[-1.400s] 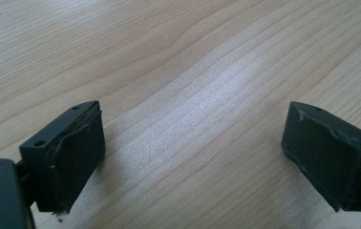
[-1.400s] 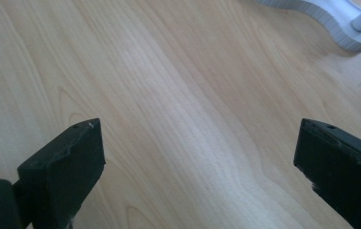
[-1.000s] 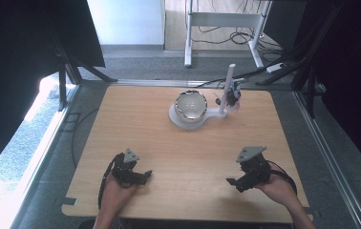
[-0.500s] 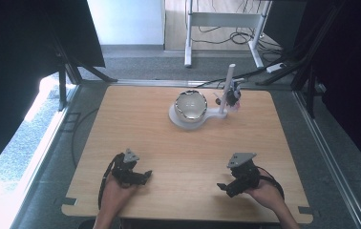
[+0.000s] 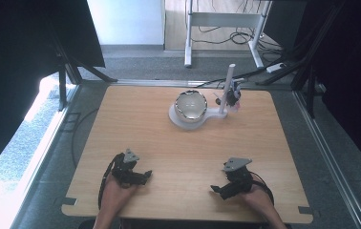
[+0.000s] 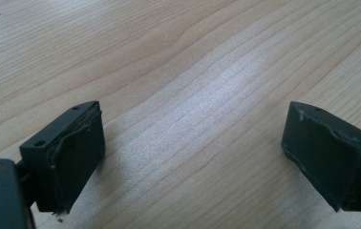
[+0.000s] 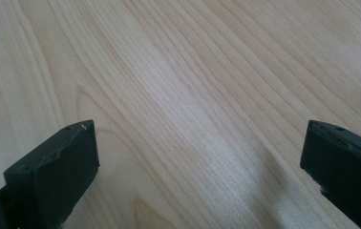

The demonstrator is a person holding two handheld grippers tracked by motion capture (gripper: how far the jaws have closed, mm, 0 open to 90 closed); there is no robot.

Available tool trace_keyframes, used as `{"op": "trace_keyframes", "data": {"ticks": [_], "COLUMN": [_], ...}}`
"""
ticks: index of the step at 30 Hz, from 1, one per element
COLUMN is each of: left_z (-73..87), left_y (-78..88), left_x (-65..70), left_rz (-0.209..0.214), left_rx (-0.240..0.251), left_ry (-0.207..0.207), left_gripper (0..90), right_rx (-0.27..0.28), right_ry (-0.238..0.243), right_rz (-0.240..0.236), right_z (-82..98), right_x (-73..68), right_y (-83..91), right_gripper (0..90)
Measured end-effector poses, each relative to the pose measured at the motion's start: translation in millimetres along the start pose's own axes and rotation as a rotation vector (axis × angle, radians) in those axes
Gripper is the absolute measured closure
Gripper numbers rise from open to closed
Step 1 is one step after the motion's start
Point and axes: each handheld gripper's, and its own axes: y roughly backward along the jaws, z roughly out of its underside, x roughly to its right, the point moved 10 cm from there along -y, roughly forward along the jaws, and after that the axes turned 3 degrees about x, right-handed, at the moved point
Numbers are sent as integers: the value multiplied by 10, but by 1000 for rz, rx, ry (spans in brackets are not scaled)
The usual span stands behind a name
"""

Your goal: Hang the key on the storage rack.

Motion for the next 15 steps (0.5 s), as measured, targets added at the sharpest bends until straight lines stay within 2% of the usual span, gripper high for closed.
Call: {"op": "trace_keyframes", "data": {"ticks": [4,8,15], "left_z": [-1,0,1], "left_y": [-1,0,-1], "left_x": [0,0,1], "left_rz": [-1,-1,0], "left_rx": [1,1,1], "left_ry": [0,-1,1], "left_gripper": [75,75,77], "right_rx": [23,12,12], "right_ry": [-25,-47,-51], "right_rz": [-9,-12,-6], "right_z": [51,59,58], "right_x": [6,10,9], "right_y": [-67,-76,-79], "right_gripper": [0,0,0]}}
